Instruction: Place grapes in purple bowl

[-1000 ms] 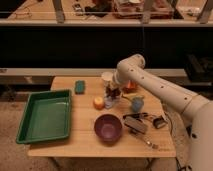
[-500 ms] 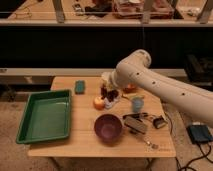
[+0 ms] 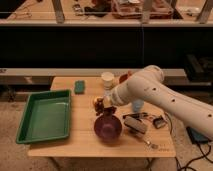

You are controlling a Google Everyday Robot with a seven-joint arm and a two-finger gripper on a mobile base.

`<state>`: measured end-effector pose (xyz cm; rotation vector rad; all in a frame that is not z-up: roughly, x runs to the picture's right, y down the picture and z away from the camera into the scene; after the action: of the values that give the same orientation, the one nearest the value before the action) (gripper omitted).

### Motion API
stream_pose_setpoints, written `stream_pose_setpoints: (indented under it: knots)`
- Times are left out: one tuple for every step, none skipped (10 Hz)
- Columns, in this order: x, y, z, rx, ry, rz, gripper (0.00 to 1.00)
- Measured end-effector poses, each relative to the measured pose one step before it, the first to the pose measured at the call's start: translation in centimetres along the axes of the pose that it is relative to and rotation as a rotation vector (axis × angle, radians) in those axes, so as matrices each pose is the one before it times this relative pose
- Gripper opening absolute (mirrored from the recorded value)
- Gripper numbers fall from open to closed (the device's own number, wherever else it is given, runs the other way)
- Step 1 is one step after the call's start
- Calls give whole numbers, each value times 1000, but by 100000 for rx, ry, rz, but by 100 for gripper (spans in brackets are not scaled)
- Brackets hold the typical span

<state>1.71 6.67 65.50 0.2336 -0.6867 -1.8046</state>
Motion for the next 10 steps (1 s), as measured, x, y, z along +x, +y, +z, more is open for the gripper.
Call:
stream_pose_setpoints:
  knots:
    - [-966,-176,618,3292,-2209,208,0]
    - [-543,8,455,653,-1876,48,0]
    - [-306,-19,255,-934,-2191,-6,0]
    - [-456,171,467,-2131,-2461,927,0]
    - [-814,1057,216,-4136,-2090,2348,0]
    - [-618,863,115,-1985,-1229,1625,0]
    - [-847,945,475,-1949,-1862,2050,4]
    - [-722,706,613,-1399,-1828,1867,13]
    - [-564,495,511,-469,-1468,1579,23]
    - [-347,384,399,71,-697,1244,33]
